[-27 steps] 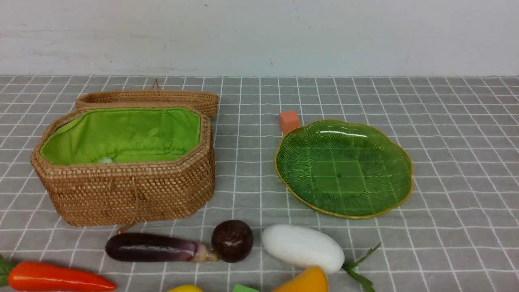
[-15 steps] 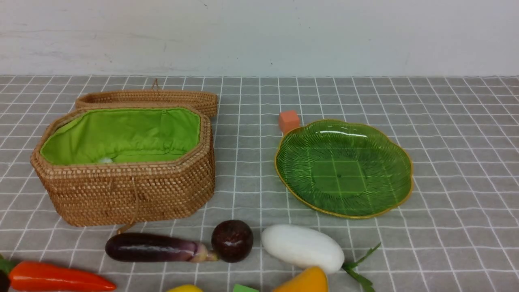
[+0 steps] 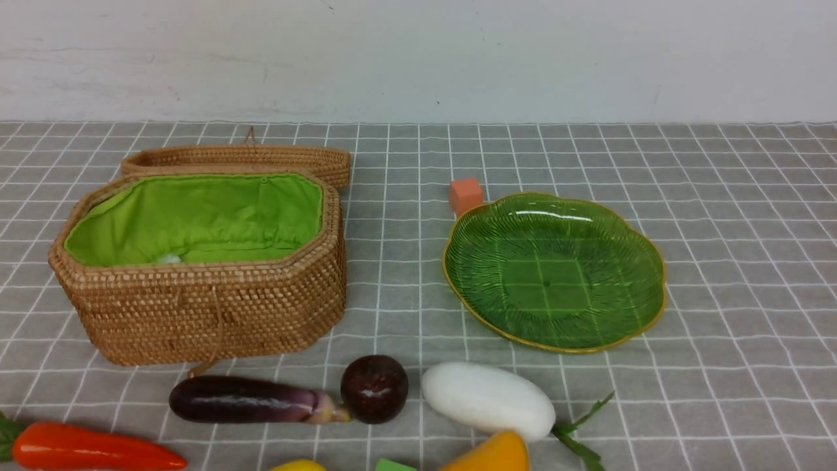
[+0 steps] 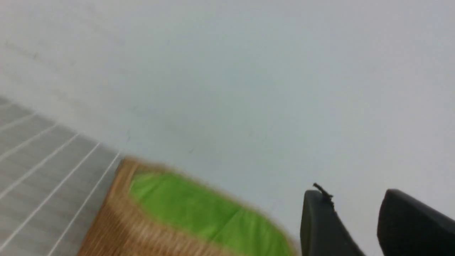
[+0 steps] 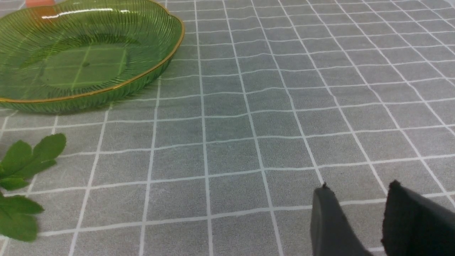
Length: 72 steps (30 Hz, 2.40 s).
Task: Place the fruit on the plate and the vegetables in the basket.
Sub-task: Use the left arm to grab a carrot and put it into the left basket
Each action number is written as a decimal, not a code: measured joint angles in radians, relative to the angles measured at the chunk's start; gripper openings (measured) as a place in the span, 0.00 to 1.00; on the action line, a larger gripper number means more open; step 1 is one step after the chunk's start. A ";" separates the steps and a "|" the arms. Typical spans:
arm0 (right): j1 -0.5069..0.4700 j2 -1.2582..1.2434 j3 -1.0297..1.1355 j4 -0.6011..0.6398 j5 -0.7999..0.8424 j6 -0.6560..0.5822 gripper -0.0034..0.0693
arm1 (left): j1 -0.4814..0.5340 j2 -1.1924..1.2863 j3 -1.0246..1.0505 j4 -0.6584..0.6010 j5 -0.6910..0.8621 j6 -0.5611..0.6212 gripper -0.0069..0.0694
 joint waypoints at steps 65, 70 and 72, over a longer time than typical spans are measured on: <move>0.000 0.000 0.000 0.000 0.000 0.000 0.38 | 0.000 1.206 -0.659 0.224 0.934 -0.851 0.41; 0.000 0.000 0.000 0.000 0.000 0.000 0.38 | 0.000 1.107 -0.754 0.163 0.900 -0.818 0.41; 0.000 0.000 0.000 0.000 0.000 0.000 0.38 | 0.000 1.119 -0.830 0.130 0.853 -0.806 0.41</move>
